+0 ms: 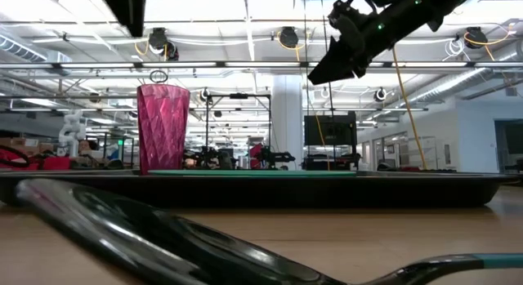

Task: Pick and place plate/cup/fork/spoon on tray
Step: Adjust the tray

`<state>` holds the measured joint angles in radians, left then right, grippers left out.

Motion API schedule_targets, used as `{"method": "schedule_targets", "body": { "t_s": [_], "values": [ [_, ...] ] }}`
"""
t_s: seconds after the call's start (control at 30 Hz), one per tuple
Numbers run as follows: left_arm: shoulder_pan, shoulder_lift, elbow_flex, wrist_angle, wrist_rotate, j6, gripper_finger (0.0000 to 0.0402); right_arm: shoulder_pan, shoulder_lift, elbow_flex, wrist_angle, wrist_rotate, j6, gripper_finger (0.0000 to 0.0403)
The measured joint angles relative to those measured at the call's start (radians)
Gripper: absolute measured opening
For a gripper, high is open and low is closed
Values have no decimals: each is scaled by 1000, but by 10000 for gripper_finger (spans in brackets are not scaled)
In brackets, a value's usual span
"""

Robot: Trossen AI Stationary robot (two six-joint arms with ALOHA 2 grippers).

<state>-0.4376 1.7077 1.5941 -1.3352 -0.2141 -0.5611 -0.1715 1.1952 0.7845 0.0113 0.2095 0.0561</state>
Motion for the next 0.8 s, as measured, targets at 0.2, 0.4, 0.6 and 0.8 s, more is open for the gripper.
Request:
{"method": "schedule_targets", "body": {
  "t_s": [0.2,0.4,0.6,0.8],
  "values": [
    [-60,0,-134,66,5,-80,161,30,-6,0,-4,0,27,150],
    [-127,0,-263,295,77,-132,161,52,-7,0,-19,-1,57,150],
    [-197,0,-307,412,92,-205,161,56,-12,0,-36,-1,94,150],
    [-263,7,-367,529,93,-223,161,56,-12,0,-39,-1,115,150]
  ]
}}
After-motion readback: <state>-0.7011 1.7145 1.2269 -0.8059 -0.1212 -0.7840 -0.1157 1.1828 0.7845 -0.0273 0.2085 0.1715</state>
